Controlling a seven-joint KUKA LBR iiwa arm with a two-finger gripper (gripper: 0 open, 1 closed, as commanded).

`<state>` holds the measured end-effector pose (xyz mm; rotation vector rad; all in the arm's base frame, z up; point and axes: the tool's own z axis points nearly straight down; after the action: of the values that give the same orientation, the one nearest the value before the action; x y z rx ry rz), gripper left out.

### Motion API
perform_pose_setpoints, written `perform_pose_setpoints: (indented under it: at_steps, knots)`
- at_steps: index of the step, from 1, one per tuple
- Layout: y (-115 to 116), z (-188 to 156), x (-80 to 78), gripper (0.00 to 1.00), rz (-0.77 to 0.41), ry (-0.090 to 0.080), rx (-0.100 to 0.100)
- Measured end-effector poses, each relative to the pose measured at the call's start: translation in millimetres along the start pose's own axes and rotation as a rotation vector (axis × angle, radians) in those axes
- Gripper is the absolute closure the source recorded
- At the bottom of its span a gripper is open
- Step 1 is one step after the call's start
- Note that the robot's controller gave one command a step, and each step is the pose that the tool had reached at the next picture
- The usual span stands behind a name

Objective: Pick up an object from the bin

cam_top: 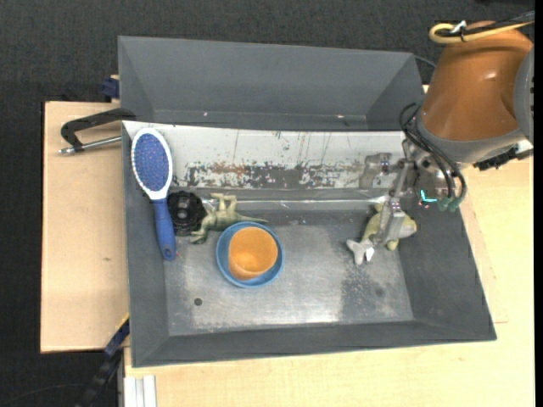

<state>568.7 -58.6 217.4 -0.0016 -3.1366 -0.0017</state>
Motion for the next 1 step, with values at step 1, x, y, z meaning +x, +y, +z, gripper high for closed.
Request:
perform_pose_setpoints:
  at_steps: [1]
  knots:
    - [-67.8,65.2,14.1,0.0,-0.153,-0.001,0.002]
